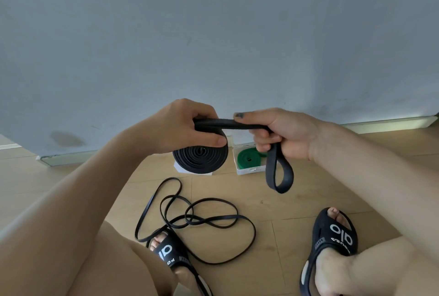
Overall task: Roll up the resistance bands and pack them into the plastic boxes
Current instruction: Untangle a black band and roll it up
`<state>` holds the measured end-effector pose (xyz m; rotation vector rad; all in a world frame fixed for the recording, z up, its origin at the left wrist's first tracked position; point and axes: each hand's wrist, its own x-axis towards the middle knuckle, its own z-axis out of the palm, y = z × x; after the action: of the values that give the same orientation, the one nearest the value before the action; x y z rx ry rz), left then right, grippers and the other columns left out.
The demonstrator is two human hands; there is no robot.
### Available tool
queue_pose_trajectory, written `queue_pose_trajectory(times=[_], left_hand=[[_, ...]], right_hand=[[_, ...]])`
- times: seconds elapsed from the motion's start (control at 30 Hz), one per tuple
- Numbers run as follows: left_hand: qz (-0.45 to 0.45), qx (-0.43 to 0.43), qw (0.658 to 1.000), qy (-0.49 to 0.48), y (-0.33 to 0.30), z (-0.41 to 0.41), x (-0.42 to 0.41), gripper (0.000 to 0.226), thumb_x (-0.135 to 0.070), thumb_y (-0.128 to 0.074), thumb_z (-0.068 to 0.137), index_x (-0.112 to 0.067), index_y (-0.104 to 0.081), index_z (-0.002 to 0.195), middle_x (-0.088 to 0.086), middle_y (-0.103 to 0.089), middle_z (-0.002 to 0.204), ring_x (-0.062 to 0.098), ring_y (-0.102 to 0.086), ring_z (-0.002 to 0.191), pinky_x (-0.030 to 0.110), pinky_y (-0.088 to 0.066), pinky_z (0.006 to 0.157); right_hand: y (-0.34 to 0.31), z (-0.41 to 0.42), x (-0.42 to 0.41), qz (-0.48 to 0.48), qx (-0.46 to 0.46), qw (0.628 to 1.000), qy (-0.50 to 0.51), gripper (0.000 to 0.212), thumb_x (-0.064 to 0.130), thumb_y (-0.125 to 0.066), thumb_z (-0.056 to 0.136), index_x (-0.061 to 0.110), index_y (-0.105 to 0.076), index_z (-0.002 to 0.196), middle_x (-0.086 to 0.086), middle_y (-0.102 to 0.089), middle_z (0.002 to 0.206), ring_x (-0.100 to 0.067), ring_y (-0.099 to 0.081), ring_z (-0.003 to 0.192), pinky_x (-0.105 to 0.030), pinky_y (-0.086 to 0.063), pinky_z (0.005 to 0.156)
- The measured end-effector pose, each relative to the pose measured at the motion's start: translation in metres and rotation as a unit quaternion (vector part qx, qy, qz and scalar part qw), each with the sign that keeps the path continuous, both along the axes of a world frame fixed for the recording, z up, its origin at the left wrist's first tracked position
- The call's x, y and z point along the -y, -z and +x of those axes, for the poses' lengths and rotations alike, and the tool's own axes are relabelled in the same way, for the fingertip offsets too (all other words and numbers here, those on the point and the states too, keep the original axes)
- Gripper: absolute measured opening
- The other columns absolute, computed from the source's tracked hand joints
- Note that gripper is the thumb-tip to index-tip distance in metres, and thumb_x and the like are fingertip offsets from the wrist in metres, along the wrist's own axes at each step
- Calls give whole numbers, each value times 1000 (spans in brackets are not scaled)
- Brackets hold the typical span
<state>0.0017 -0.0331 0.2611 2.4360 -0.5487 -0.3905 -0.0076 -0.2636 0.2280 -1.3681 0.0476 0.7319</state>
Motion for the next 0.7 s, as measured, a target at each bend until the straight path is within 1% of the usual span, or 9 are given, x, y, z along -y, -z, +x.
queue_pose_trajectory(times=[0.1,0.17,0.23,0.3,0.4,0.47,0.57,0.63,0.7], left_hand=[[20,-10,1000,-2,5,0,4,23,-44,-82,78,-26,-71,88,0,-70,82,13,-66,77,34,-55,66],[19,-20,1000,-8,8,0,6,23,-44,-84,75,-29,-71,88,-6,-71,82,6,-66,77,28,-56,66],[9,-14,1000,-21,8,1,8,22,-43,-85,74,-31,-70,85,-12,-70,78,-1,-64,73,17,-52,61],[-37,-1,998,-55,5,6,8,20,-41,-85,76,-28,-70,84,-10,-67,73,-1,-60,66,12,-47,58],[-105,1,990,-93,2,11,3,20,-37,-83,81,-22,-72,86,-6,-62,71,3,-57,65,12,-45,56],[-120,-7,988,-98,3,11,1,18,-37,-82,82,-22,-73,88,-5,-64,74,4,-59,68,13,-46,58],[-143,-11,984,-104,6,11,0,16,-37,-80,85,-23,-74,91,5,-71,87,7,-62,74,21,-50,65],[-164,-8,980,-114,8,12,0,17,-37,-79,86,-22,-74,93,6,-72,90,8,-64,76,23,-51,67],[-185,0,975,-125,10,12,0,16,-36,-78,88,-22,-74,95,3,-73,90,6,-65,77,19,-52,66]], right_hand=[[-6,9,5,-24,44,996,69,30,24,-76,86,24,-69,56,5,-34,46,-11,-21,44,-29,-25,56],[-12,14,9,-23,70,991,114,20,18,-73,91,22,-71,71,5,-35,45,-11,-22,44,-27,-26,54],[-15,18,13,-26,83,987,136,11,16,-72,91,19,-69,81,5,-37,46,-11,-23,45,-26,-28,52],[-14,18,14,-27,76,987,136,16,18,-74,91,21,-70,75,4,-37,47,-11,-23,46,-27,-27,53],[-6,13,8,-20,62,989,133,26,22,-75,90,21,-65,66,3,-34,48,-13,-21,46,-29,-26,55],[-2,9,4,-23,54,990,130,25,24,-73,91,18,-58,72,3,-35,47,-12,-22,44,-29,-25,55],[6,-2,-3,14,8,995,98,23,33,-69,94,11,-62,90,4,-38,49,-9,-25,42,-27,-26,54],[13,-10,-11,40,-28,996,80,37,41,-65,97,5,-63,103,3,-38,54,-8,-24,44,-26,-27,54],[19,-15,-18,63,-46,994,72,50,49,-62,97,1,-62,114,1,-43,60,-9,-25,47,-27,-29,57]])
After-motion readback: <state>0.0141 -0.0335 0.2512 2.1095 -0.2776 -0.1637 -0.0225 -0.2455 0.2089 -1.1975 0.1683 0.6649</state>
